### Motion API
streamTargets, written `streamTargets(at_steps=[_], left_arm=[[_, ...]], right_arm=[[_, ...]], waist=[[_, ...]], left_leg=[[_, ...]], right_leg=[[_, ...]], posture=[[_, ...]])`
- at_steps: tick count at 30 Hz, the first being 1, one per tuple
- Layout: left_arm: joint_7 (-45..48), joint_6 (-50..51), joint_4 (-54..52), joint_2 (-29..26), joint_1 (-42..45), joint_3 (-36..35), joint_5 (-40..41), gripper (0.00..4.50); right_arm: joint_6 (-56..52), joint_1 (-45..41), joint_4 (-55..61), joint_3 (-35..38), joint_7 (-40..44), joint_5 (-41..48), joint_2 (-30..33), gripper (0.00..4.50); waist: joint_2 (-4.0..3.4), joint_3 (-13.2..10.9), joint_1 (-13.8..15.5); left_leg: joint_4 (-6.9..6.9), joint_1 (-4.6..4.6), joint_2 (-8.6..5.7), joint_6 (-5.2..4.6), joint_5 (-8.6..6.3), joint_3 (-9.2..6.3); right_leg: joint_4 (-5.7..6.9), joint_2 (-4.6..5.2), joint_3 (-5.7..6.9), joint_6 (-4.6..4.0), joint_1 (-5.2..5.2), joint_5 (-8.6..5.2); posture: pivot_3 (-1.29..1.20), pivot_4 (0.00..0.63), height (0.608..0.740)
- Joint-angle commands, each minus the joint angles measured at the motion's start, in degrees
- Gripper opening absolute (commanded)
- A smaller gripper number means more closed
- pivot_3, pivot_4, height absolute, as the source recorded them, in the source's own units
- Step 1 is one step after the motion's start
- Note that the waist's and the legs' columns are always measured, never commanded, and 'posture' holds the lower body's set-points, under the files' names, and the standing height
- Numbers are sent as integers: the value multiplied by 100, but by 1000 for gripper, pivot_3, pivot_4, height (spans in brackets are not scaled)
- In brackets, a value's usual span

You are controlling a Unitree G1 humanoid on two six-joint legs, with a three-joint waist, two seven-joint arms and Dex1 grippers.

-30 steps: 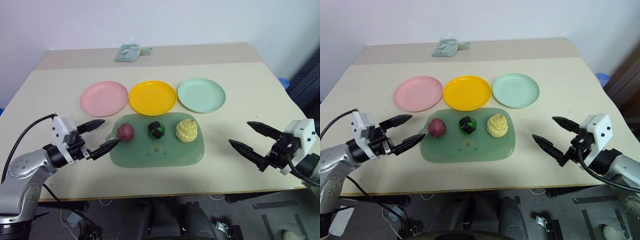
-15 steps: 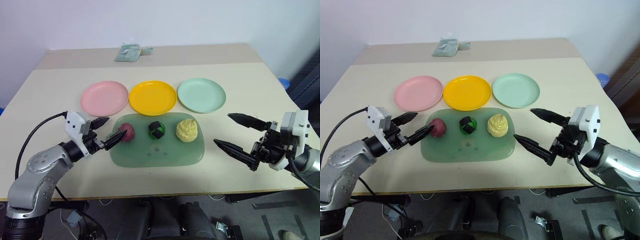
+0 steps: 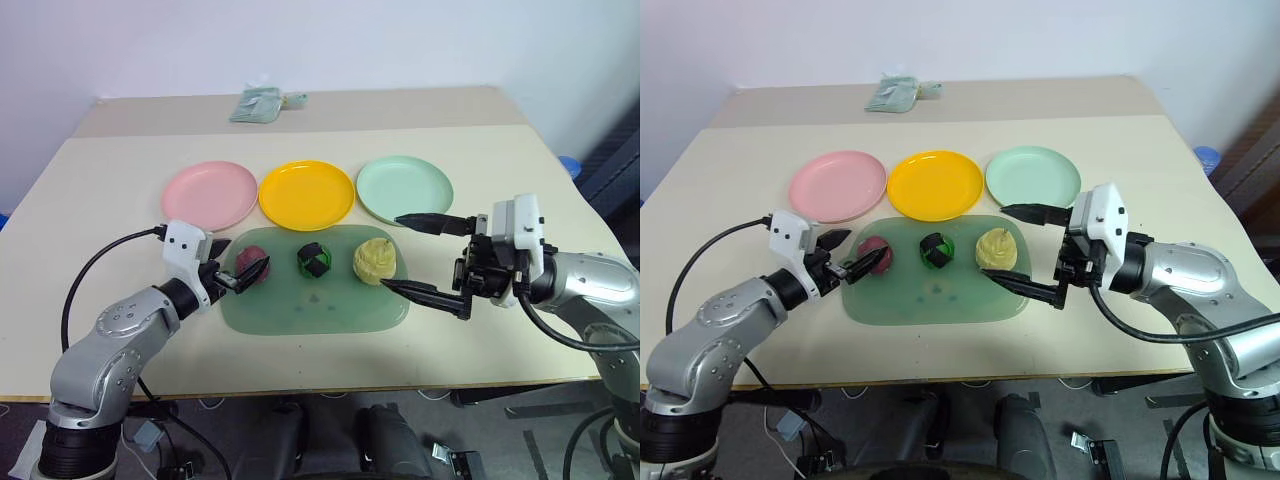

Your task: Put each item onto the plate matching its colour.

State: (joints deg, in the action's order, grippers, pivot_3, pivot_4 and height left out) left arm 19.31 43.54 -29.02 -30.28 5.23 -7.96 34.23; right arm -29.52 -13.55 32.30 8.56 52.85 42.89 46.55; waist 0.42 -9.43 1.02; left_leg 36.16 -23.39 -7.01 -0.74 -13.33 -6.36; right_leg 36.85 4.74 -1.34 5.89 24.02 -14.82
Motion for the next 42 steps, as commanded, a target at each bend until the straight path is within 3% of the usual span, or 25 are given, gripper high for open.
streamTargets(at_steps=[1,3,5,9,15,22,26,29,32,35,42], left_arm=[[-182,81,-142,7,45,62,-200,4500],[-264,57,0,23,55,208,-414,4500],[-391,90,61,204,183,335,-482,3972],[-461,85,128,341,254,476,-689,2203],[-735,98,248,570,472,354,-908,2203],[-1480,-71,1189,935,2053,-437,-1029,2203],[-1494,-255,1732,942,2568,-487,-1192,2203],[-1131,-123,1630,902,2451,-458,-955,2203],[-559,47,1304,648,2009,-289,-772,2936],[-70,208,1110,356,1694,-363,-529,4443],[801,588,980,-388,1249,-252,-231,4479]], right_arm=[[126,-80,56,60,105,14,0,4463],[206,-13,8,34,112,-101,-41,4463],[238,73,15,88,105,-132,-58,4500],[305,206,17,213,141,-155,-35,4500],[415,194,-28,204,70,-244,-88,4500],[633,74,-205,102,-38,-437,-262,4500],[660,9,-250,84,-49,-493,-340,4500],[740,-5,-308,57,-79,-594,-388,4500],[744,-4,-290,70,-135,-601,-438,4500],[739,72,-232,98,-159,-604,-454,4500],[715,244,-110,125,-267,-593,-475,4500]], waist=[[0,0,-7],[0,0,-12],[0,0,2],[1,-1,102],[0,1,131],[24,-11,133],[24,-11,122],[26,-12,122],[25,-12,112],[25,-12,117],[25,-12,129]], left_leg=[[0,0,0,0,0,0],[-2,0,0,0,0,0],[-1,0,0,0,0,0],[3,-1,0,0,0,1],[4,0,0,1,0,2],[10,-2,-1,4,2,-3],[6,-2,-2,25,14,1],[5,-2,-2,24,14,2],[6,-2,-2,22,13,2],[4,-2,-2,15,9,2],[4,-2,-2,5,2,1]], right_leg=[[0,0,0,0,0,0],[0,0,0,0,1,0],[0,0,0,0,0,0],[0,0,0,1,0,1],[1,0,-2,1,-1,1],[3,-3,7,2,-2,2],[3,-3,5,3,3,2],[4,-4,2,3,4,2],[6,-4,1,3,5,2],[8,-4,-2,3,7,2],[9,-2,-2,1,7,1]], posture=[[0,150,740],[0,150,740],[0,150,740],[0,150,740],[0,150,740],[0,150,740],[0,150,740],[0,150,740],[0,150,740],[0,150,740],[0,150,740]])
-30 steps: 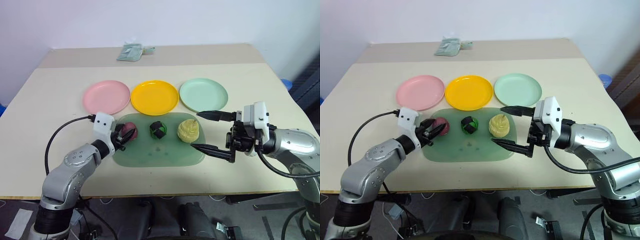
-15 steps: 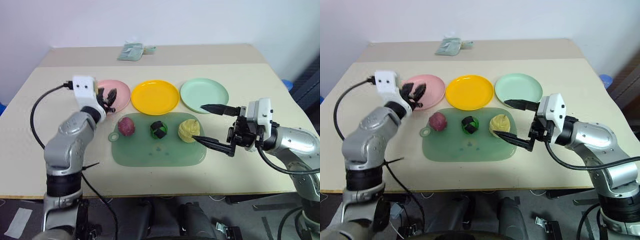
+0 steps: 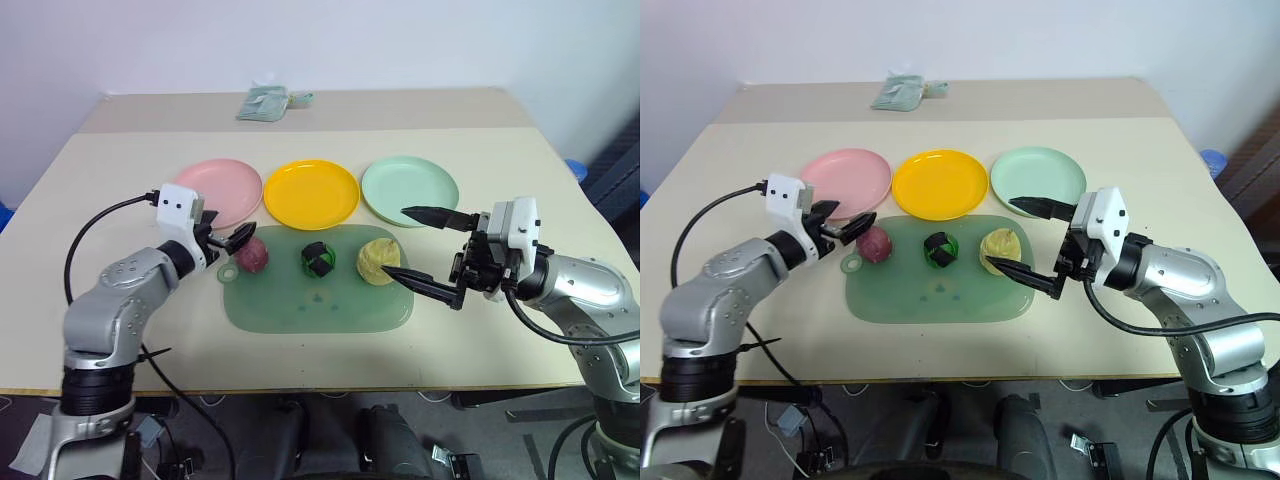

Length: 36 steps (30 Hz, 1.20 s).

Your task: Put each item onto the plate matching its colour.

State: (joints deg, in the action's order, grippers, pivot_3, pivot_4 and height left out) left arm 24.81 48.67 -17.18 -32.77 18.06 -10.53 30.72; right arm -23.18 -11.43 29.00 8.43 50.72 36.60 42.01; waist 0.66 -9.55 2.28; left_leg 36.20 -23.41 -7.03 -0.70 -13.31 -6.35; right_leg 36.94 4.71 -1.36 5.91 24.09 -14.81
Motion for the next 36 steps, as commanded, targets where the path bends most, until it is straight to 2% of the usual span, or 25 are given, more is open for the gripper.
streamTargets(at_steps=[1,7,13,14,16,17,19,25,29,36], left_arm=[[330,89,-187,-202,-72,98,87,4479],[309,-147,92,-227,-207,695,-490,4479],[129,-587,445,164,-262,885,-867,4479],[95,-649,478,237,-260,877,-905,3976],[63,-748,503,347,-268,856,-955,3311],[53,-824,511,399,-278,849,-985,2707],[29,-959,522,474,-292,833,-1040,2076],[-194,-1184,430,712,-151,667,-1089,2076],[-722,-1220,530,1027,240,385,-1122,2076],[-1895,-1606,1684,1448,1235,-106,-1582,2076]], right_arm=[[80,51,235,138,-71,31,-18,4500],[27,172,350,209,-189,83,19,4500],[5,252,426,242,-262,93,27,4500],[2,259,433,245,-268,91,27,4500],[-2,261,434,252,-279,93,30,4500],[-3,254,426,252,-284,92,32,4500],[-3,237,412,246,-292,87,34,4500],[23,194,368,229,-294,59,30,4500],[49,157,344,209,-316,26,15,4500],[72,66,295,166,-393,-44,-42,4500]], waist=[[0,0,2],[0,0,-2],[-1,0,5],[-1,0,5],[1,0,1],[0,0,-1],[0,0,-1],[0,0,0],[1,-1,13],[2,0,-4]], left_leg=[[0,0,0,0,0,0],[-2,0,0,0,0,0],[-2,0,0,0,0,0],[-1,0,0,0,0,0],[-1,0,0,-1,0,0],[-2,0,0,0,0,0],[-3,0,0,0,0,0],[-2,0,0,0,0,0],[1,0,0,-1,0,0],[2,0,0,3,2,0]], right_leg=[[0,0,0,0,0,0],[0,1,-1,0,1,0],[-1,1,-1,0,1,0],[-2,2,-1,0,0,0],[-3,2,-1,0,-1,0],[-2,2,0,0,0,0],[-1,2,0,0,1,0],[-1,2,0,0,1,0],[-2,2,1,0,-2,0],[1,-1,3,1,0,1]], posture=[[0,150,740],[0,150,740],[0,150,740],[0,150,740],[0,150,740],[0,150,740],[0,150,740],[0,150,740],[0,150,740],[0,150,740]])
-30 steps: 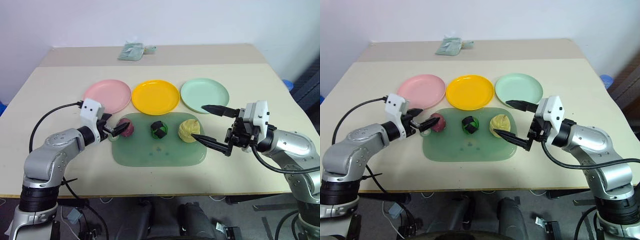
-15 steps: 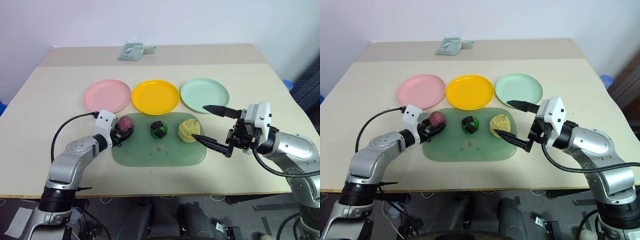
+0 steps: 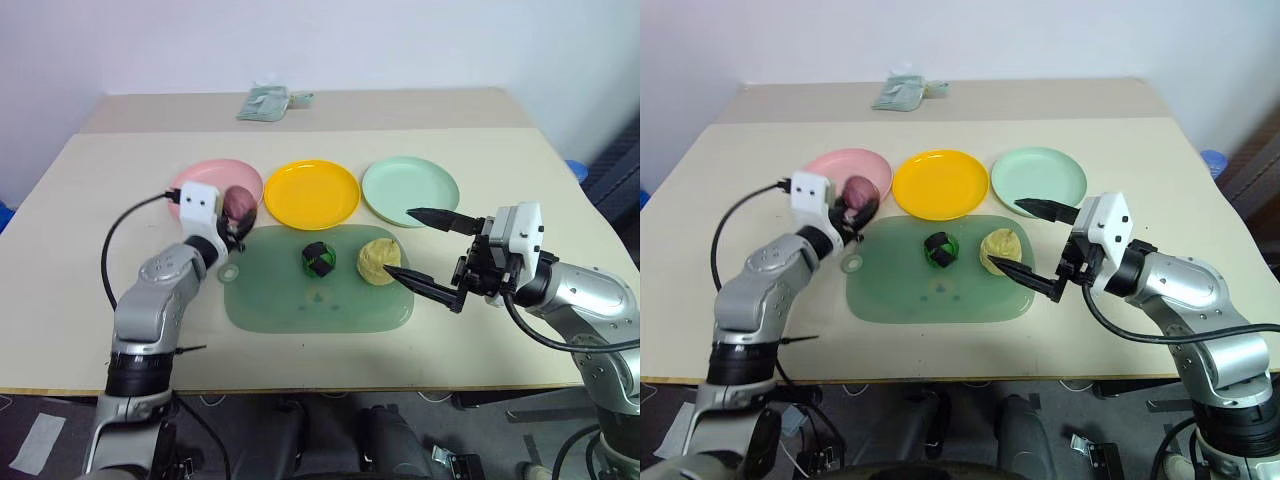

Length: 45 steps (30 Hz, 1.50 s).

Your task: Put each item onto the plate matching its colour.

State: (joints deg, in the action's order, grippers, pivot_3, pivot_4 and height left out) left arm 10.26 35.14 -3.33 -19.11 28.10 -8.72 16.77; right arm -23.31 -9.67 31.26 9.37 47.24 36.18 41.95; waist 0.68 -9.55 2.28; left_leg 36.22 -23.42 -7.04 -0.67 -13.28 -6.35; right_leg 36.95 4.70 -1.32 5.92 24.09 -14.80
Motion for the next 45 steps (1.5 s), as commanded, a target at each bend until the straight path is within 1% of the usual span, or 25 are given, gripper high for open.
streamTargets(at_steps=[1,5,8,10,11,13,15,19,21,27,29,30,32,36,39,42,45], left_arm=[[-590,-333,489,127,335,-347,-248,2076],[-1135,-834,1381,274,727,-630,-429,2076],[-1305,-1081,1811,373,877,-761,-422,2076],[-1227,-1153,1995,411,908,-777,-355,3014],[-1183,-1182,2027,416,892,-759,-349,3361],[-1079,-1212,1980,459,831,-793,-243,4446],[-1042,-1225,1847,450,713,-814,-226,4489],[-708,-1292,1465,431,313,-867,-25,4489],[-305,-1220,1107,422,31,-821,211,4489],[762,-1028,-103,167,-942,-581,664,4489],[1163,-1234,-273,71,-1140,-467,719,4489],[1371,-1433,-285,31,-1188,-404,702,4489],[1746,-1524,-261,-95,-1202,-274,720,4489],[2365,-1766,-174,-283,-1081,-87,739,4489],[2693,-1708,-231,-366,-1058,-82,907,4489],[3100,-1609,-448,-466,-1229,-73,1164,4489],[3406,-1598,-619,-615,-1417,-37,1228,4489]], right_arm=[[83,-115,67,73,-56,-8,-41,4500],[71,-163,67,33,-124,-53,-81,4500],[62,-206,43,-15,-195,-117,-120,4500],[31,-186,62,-2,-226,-138,-112,4500],[18,-173,72,12,-236,-145,-102,4500],[-3,-153,94,44,-255,-144,-82,4500],[-25,-174,91,54,-281,-139,-76,4500],[-60,-370,24,-150,-427,-279,-161,4500],[-187,-487,109,-252,-542,-263,-200,4500],[-406,-648,187,-483,-786,-350,-332,4500],[-400,-758,114,-654,-863,-482,-425,4500],[-413,-844,64,-748,-917,-559,-479,4500],[-508,-1082,-6,-965,-1187,-790,-654,4500],[-858,-1270,128,-1134,-1551,-869,-907,4500],[-1174,-1304,223,-1231,-1878,-953,-1065,4500],[-1447,-1302,378,-1315,-2138,-997,-1182,4500],[-1600,-1306,464,-1347,-2286,-1025,-1288,4500]], waist=[[0,0,-3],[4,0,5],[4,0,5],[6,1,10],[6,1,7],[7,1,3],[7,1,0],[6,2,-26],[6,2,-26],[8,3,2],[8,3,-4],[7,4,-9],[7,4,-11],[7,4,0],[6,4,-7],[6,4,-19],[5,5,-33]], left_leg=[[0,0,0,3,2,0],[2,0,0,4,3,0],[2,0,-1,5,3,0],[3,0,-2,7,4,0],[4,0,-2,8,5,0],[4,0,-3,8,5,1],[4,0,-3,10,6,0],[0,0,-2,15,9,1],[-1,0,-1,15,9,2],[3,-1,-2,6,3,1],[3,-1,-3,1,0,0],[1,-1,-2,1,0,0],[1,-1,-2,2,1,0],[0,-1,-2,3,2,0],[0,-1,-2,3,2,0],[-5,-1,-2,2,2,0],[-7,-1,-2,2,2,1]], right_leg=[[1,-1,0,0,1,0],[2,-1,0,1,0,0],[2,-1,0,1,0,1],[3,-1,0,1,0,1],[3,0,1,2,-1,1],[3,0,0,2,-1,1],[4,0,0,2,-1,1],[7,-1,-3,2,6,1],[12,-2,-5,1,12,1],[8,1,-5,1,4,1],[8,2,-4,0,4,1],[9,1,-4,0,6,1],[11,0,-4,-1,8,1],[9,0,-4,-1,8,1],[6,1,-4,-1,7,1],[8,0,-5,-1,12,0],[9,0,-6,-2,14,0]], posture=[[0,150,740],[0,150,740],[0,150,740],[0,150,740],[0,150,740],[0,150,740],[0,150,740],[0,150,740],[0,150,740],[0,150,740],[0,150,740],[0,150,740],[0,150,740],[0,150,740],[0,150,740],[0,150,740],[0,150,740]])
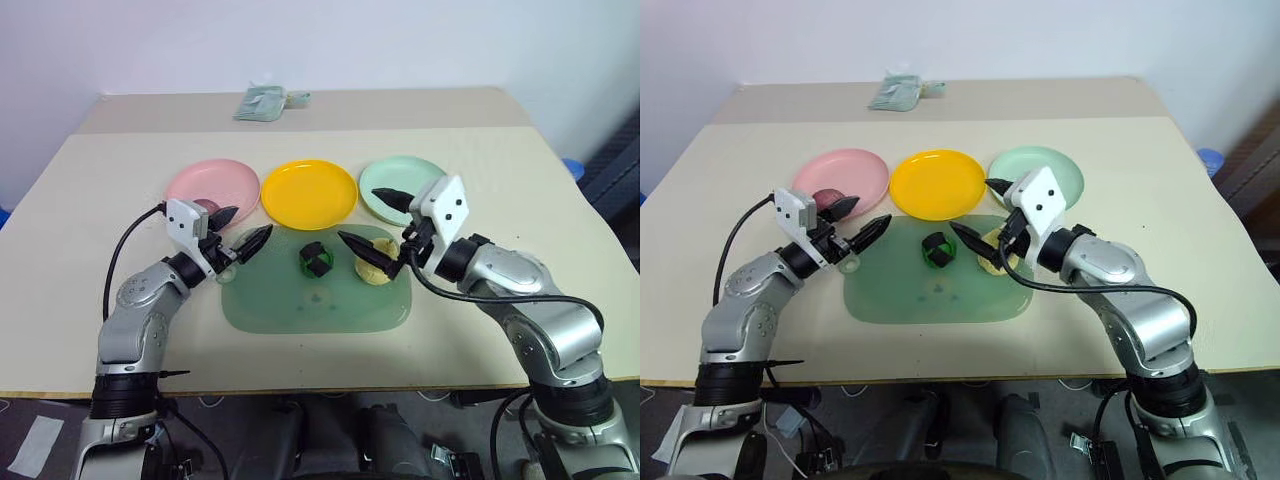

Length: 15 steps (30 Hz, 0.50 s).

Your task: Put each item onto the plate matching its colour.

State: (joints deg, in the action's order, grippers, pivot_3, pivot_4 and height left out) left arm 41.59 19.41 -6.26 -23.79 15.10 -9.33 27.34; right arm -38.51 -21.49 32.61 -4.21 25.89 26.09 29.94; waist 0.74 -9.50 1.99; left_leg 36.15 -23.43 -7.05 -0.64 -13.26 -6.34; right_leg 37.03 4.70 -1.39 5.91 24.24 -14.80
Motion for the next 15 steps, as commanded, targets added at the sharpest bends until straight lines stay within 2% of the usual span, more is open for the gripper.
streamTargets(at_steps=[1,15], left_arm=[[338,-12,-350,-197,-179,8,201,4489],[1743,-382,-588,-959,-701,36,327,4489]], right_arm=[[-112,-135,335,-32,-194,-49,-132,4500],[-90,-684,-543,-678,-187,-687,-533,4500]], waist=[[-1,1,-2],[-3,0,-34]], left_leg=[[-1,0,0,0,0,0],[-2,0,0,-1,0,-1]], right_leg=[[0,0,0,0,0,0],[-1,0,1,-1,0,-1]], posture=[[0,150,740],[0,150,740]])
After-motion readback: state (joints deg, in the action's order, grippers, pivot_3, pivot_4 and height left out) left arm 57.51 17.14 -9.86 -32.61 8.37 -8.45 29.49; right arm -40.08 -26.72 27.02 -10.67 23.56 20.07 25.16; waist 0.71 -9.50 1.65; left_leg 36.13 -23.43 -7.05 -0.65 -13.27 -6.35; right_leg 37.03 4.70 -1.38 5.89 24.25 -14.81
